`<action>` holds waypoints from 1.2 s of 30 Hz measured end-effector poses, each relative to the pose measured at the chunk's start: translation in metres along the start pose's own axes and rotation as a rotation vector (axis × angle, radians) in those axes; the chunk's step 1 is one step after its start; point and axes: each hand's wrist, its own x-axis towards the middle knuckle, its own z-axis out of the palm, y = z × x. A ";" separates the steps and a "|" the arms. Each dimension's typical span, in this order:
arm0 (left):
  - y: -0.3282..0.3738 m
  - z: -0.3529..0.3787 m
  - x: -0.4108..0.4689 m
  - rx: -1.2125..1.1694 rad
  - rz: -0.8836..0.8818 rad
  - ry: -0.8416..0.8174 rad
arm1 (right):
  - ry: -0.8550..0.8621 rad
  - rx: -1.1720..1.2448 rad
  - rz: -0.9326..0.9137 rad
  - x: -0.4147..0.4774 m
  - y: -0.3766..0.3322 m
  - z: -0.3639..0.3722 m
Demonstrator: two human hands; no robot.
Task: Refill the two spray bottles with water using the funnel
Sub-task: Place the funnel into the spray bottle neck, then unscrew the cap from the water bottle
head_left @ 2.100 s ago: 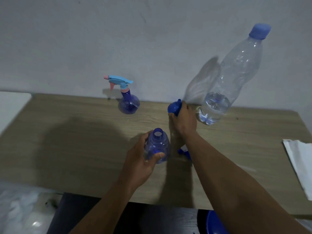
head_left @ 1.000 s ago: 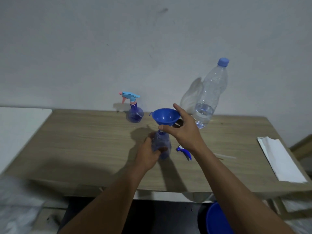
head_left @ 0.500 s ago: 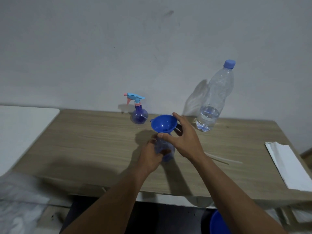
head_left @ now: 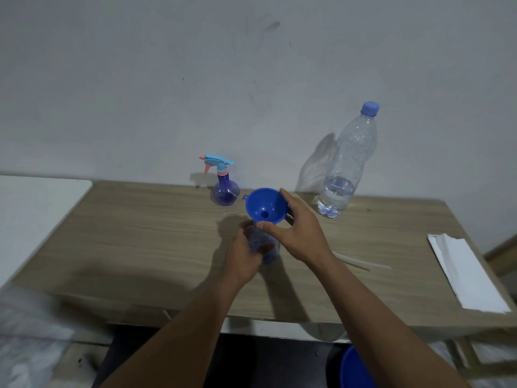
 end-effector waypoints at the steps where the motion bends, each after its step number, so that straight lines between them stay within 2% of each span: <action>1: 0.002 0.000 -0.001 -0.011 -0.002 0.003 | -0.001 -0.005 -0.001 0.000 0.000 0.000; 7: 0.005 -0.005 -0.010 0.004 -0.035 0.030 | 0.028 -0.048 0.009 -0.004 -0.002 -0.005; 10: 0.001 -0.005 -0.023 0.171 -0.048 0.144 | 0.094 -0.065 0.006 -0.010 -0.006 -0.014; 13: -0.004 0.004 -0.042 0.130 -0.104 0.233 | 0.156 -0.108 0.010 -0.014 -0.014 -0.027; 17: 0.001 0.030 -0.054 0.132 -0.022 0.108 | 0.269 -0.217 0.009 -0.009 -0.020 -0.056; 22: 0.052 0.073 -0.019 0.078 0.065 -0.022 | 0.351 -0.356 0.007 0.021 -0.023 -0.108; 26: 0.088 0.112 0.030 0.059 0.064 0.043 | 0.414 -0.381 0.001 0.063 -0.014 -0.146; 29: 0.115 0.137 0.067 0.000 0.036 0.064 | 0.391 -0.347 -0.027 0.098 -0.003 -0.165; 36: 0.152 0.160 0.140 -0.131 0.008 -0.017 | 0.260 -0.411 -0.165 0.145 0.021 -0.187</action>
